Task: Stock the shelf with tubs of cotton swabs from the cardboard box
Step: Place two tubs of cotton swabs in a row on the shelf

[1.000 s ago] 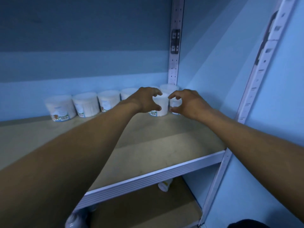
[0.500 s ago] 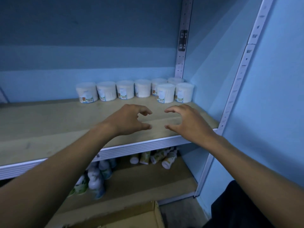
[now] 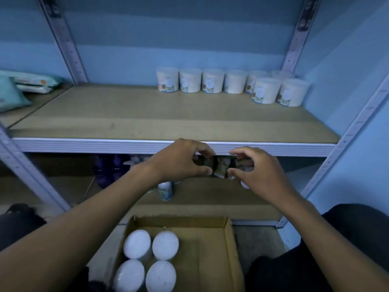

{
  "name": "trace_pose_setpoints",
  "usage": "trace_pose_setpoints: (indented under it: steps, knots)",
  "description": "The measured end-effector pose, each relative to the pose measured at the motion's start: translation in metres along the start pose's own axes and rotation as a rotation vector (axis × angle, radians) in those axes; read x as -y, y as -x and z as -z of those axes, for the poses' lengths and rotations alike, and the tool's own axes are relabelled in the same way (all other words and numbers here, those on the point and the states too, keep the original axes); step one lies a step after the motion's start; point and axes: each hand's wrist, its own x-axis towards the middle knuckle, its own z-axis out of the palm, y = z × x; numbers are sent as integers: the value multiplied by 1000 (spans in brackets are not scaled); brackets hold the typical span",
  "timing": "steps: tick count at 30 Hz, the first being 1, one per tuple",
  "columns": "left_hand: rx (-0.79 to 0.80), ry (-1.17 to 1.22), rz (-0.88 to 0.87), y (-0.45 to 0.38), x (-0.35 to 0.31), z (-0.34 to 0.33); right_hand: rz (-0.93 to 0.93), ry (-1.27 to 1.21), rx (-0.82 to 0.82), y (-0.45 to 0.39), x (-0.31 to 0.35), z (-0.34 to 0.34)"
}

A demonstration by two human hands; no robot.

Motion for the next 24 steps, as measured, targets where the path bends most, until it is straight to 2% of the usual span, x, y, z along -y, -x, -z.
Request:
trace_pose_setpoints:
  steps: [5, 13, 19, 24]
  knots:
    - [78, -25, 72, 40, 28, -14, -28, -30, 121, 9, 19, -34]
    - [161, 4, 324, 87, 86, -37, -60, 70, 380, 13, 33, -109]
    - [347, -12, 509, 106, 127, -68, -79, 132, 545, 7, 33, -153]
    - [416, -30, 630, 115, 163, -93, -174, 159, 670, 20, 27, -198]
